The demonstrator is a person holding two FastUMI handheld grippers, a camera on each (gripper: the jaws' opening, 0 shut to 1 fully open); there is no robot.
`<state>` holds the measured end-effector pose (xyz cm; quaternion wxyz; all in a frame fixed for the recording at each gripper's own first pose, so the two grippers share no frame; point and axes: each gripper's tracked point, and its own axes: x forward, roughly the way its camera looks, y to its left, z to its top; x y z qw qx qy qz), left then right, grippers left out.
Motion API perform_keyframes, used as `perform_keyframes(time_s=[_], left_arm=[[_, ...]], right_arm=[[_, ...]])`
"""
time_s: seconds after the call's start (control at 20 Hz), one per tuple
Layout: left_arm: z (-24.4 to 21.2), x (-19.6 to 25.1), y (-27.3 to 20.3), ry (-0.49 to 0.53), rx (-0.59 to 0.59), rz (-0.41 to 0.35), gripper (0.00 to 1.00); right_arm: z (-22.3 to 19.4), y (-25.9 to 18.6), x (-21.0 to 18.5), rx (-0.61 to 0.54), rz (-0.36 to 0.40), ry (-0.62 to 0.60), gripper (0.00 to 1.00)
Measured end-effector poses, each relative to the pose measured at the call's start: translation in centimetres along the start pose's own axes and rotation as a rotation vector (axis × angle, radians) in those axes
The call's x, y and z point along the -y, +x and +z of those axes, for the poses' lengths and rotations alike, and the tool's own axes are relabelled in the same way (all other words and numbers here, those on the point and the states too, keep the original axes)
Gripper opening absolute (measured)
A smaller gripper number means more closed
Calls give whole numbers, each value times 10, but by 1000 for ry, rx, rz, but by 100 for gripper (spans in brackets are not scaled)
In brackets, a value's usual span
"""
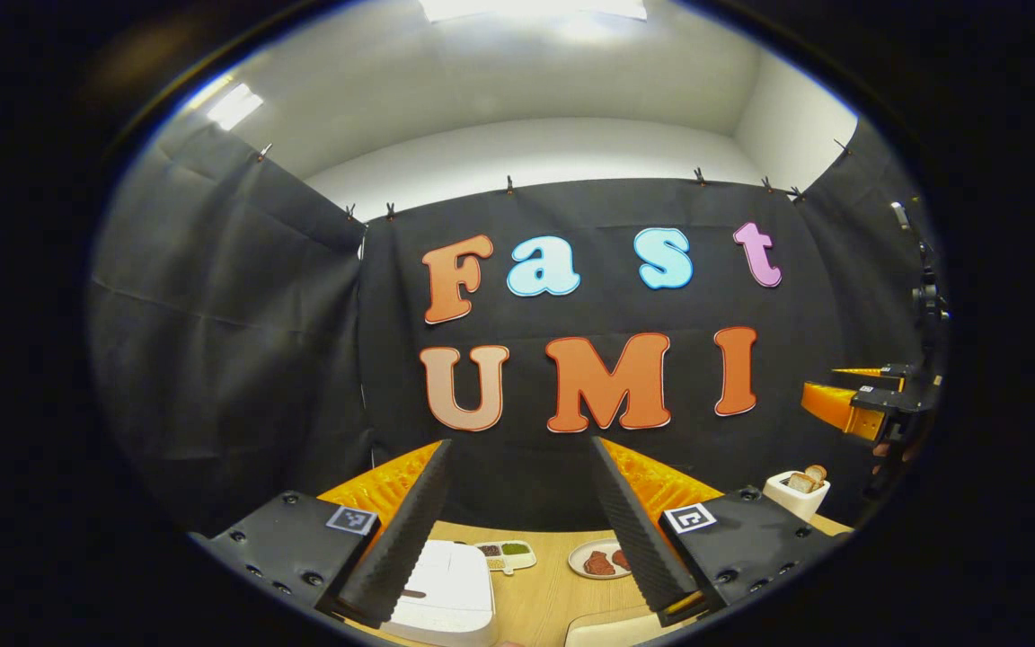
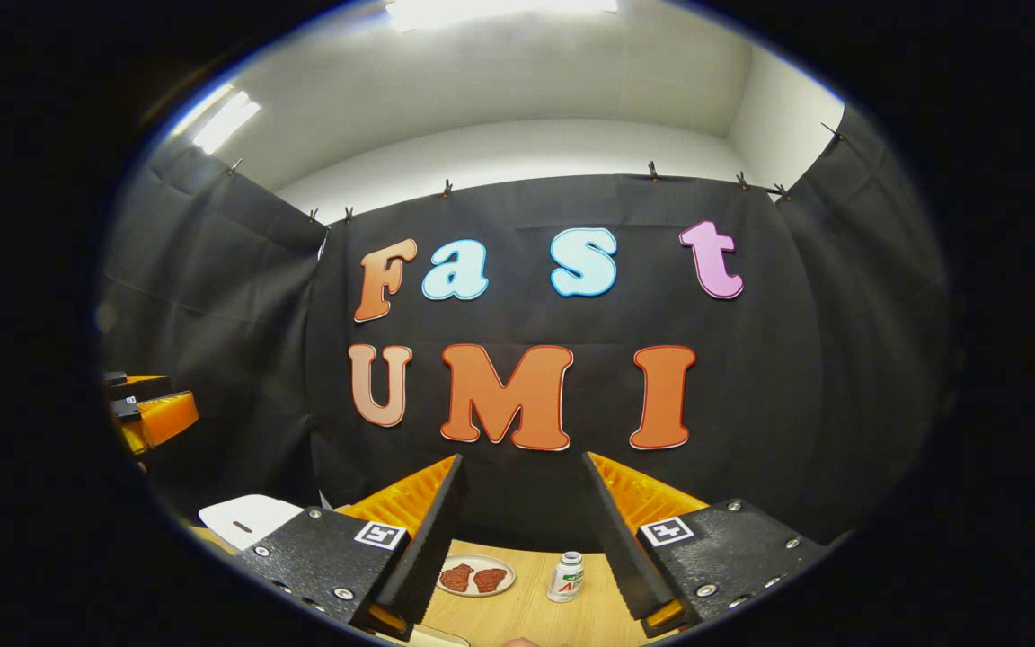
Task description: Close the left gripper, press the button to open the rice cooker; take a wooden spoon from the chopstick holder with the right hand, scoop a spoonful of rice and pour it into the rice cooker, then put the wooden spoon back into the chopstick holder.
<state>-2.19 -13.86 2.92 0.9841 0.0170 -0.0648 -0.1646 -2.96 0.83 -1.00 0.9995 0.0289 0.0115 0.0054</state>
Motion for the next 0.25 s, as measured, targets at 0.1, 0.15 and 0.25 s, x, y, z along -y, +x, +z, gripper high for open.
perform_keyframes(time_s=[0.1, 0.15, 0.25], left_arm=[[-1, 0, 0, -5, -6, -3, 97], [-2, -1, 0, -2, -10, -2, 97], [-1, -4, 1, 6, -9, 2, 97]], right_arm=[[1, -2, 1, 2, -4, -5, 80], [1, -2, 1, 4, -6, -7, 80], [0, -3, 0, 4, -5, -9, 80]])
